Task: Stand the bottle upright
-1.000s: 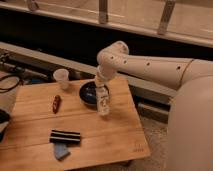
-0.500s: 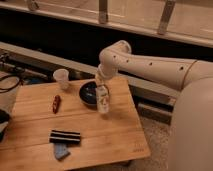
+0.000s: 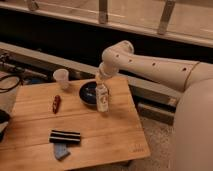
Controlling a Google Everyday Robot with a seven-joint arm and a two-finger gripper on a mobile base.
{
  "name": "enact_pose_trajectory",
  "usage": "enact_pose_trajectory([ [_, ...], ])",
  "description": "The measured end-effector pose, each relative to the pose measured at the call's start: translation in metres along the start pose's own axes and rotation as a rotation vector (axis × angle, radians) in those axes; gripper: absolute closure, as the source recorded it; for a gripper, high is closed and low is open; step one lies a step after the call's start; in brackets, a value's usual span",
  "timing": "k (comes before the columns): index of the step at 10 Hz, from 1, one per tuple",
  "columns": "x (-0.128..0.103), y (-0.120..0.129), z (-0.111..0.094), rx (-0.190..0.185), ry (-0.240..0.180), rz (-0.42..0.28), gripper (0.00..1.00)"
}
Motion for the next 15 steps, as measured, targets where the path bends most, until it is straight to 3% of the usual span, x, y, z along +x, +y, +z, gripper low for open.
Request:
enact_pose_trajectory([
  [4, 0.0, -0.009, 0.021, 0.017, 0.034, 0.025, 0.98],
  [8, -0.014, -0.02, 0.029, 0.052, 0.028, 0.033, 0.98],
  [14, -0.014, -0.083, 0.018, 0.145, 0.017, 0.125, 0.98],
  [15, -0.012, -0.097, 0.017, 0.141, 0.008, 0.162, 0.98],
])
